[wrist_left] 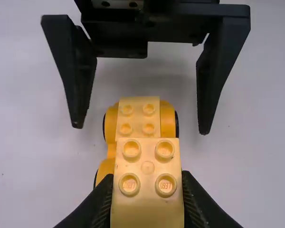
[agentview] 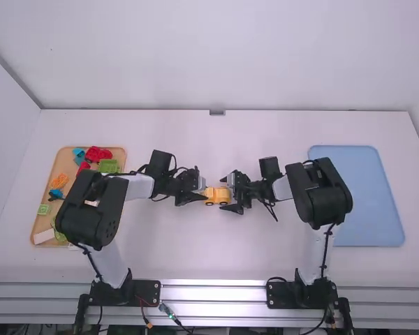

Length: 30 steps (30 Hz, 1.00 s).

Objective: Assemble lego blocks to make yellow taxi

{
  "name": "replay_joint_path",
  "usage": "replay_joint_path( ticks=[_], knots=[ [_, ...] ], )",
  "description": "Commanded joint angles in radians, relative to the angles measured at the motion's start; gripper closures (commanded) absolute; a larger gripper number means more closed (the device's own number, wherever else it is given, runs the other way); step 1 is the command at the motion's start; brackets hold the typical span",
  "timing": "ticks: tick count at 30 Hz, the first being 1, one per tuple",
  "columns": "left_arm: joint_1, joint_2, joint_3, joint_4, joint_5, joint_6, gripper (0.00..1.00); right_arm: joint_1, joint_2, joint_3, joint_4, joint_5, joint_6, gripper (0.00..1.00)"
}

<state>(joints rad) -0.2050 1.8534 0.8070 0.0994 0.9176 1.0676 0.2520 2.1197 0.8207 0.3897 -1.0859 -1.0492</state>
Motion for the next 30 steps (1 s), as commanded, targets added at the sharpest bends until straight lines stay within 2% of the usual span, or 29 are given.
replay_joint_path(
  ticks=[1, 4, 7, 8, 10, 11, 15, 16, 17, 22, 30],
  knots=[
    [0.003, 0.032, 0.002, 0.016, 0.008, -0.019, 0.95, 0.012, 0.03, 0.035, -0.002, 0.026, 0.007, 0.01],
    [-0.001, 0.069, 0.002, 0.083, 0.013, -0.079, 0.95, 0.021, 0.051, 0.054, -0.002, 0.052, 0.028, 0.0],
    [-0.012, 0.079, 0.002, 0.097, 0.015, -0.082, 0.96, 0.033, 0.063, 0.056, -0.002, 0.079, 0.028, 0.11],
    [-0.012, 0.079, 0.002, 0.097, 0.015, -0.082, 0.96, 0.033, 0.063, 0.056, -0.002, 0.079, 0.028, 0.11],
    [-0.019, 0.079, 0.002, 0.096, 0.011, -0.048, 0.97, 0.038, 0.065, 0.055, -0.002, 0.105, 0.027, 0.22],
    [-0.019, 0.079, 0.002, 0.096, 0.01, -0.048, 0.98, 0.038, 0.065, 0.055, -0.002, 0.106, 0.027, 0.23],
    [-0.023, 0.079, 0.002, 0.096, 0.008, -0.06, 0.98, 0.035, 0.065, 0.055, -0.002, 0.108, 0.027, 0.39],
    [-0.025, 0.079, 0.002, 0.098, 0.006, -0.069, 0.98, 0.035, 0.065, 0.055, -0.002, 0.112, 0.027, 0.41],
    [-0.027, 0.079, 0.002, 0.103, 0.004, -0.084, 0.98, 0.035, 0.065, 0.055, -0.004, 0.117, 0.027, 0.5],
    [-0.026, 0.079, 0.002, 0.124, 0.008, -0.136, 0.95, 0.035, 0.065, 0.053, -0.005, 0.115, 0.028, 0.58],
    [-0.031, 0.079, 0.002, 0.124, 0.005, -0.151, 0.93, 0.044, 0.065, 0.053, -0.009, 0.122, 0.035, 0.58]
  ],
)
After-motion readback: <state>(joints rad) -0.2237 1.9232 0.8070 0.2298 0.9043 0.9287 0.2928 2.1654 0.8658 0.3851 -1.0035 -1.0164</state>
